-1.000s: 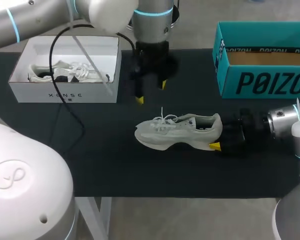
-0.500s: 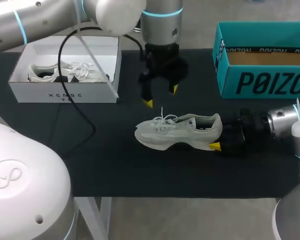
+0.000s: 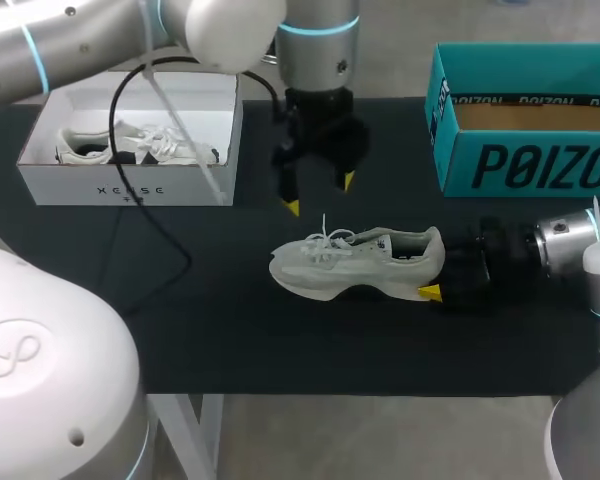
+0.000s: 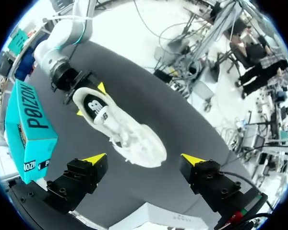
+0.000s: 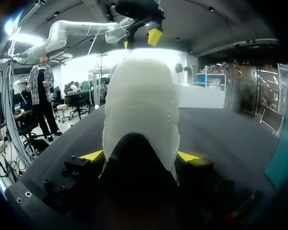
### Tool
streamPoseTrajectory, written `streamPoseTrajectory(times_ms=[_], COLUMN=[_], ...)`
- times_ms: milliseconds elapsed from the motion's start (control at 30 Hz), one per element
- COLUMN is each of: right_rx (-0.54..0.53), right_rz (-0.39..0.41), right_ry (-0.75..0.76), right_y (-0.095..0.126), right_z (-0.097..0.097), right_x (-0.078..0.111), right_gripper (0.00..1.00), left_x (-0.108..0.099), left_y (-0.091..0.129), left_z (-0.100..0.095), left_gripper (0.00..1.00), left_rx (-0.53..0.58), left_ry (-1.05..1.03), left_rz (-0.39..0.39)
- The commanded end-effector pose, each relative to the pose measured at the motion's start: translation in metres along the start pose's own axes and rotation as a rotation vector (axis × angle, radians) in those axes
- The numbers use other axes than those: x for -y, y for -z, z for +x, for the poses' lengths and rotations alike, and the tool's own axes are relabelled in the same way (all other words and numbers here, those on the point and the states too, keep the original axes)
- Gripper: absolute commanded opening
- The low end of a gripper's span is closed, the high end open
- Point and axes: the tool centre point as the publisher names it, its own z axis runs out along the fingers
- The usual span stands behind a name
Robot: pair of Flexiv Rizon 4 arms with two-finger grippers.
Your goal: Take the shoe out of the shoebox, open the shoe tongue, remove and reinsert the insole, then place the shoe into the shoebox
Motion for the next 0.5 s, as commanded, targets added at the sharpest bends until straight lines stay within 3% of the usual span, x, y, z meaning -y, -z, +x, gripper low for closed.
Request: streamPoseTrajectory(times_ms=[33, 333, 500], right_rx=[0.000, 0.000, 0.000], right_rz=[0.003, 0.003, 0.003], right_ry=[-0.001, -0.001, -0.001], right_y=[-0.0038, -0.0038, -0.0038], right_z=[-0.0014, -0.0014, -0.0014], right_x=[0.0016, 0.0016, 0.0016], right_gripper=[0.00, 0.00, 0.00], left_x=[0.0046, 0.0112, 0.0126], left_y=[-0.0045, -0.0037, -0.0036], left_z=[0.0079, 0.0086, 0.0050], left_gripper=[1.00, 1.00, 1.00], left_rx=[0.029, 0.038, 0.013], left_ry=[-0.077, -0.160, -0.085], left_rz=[-0.002, -0.018, -0.049])
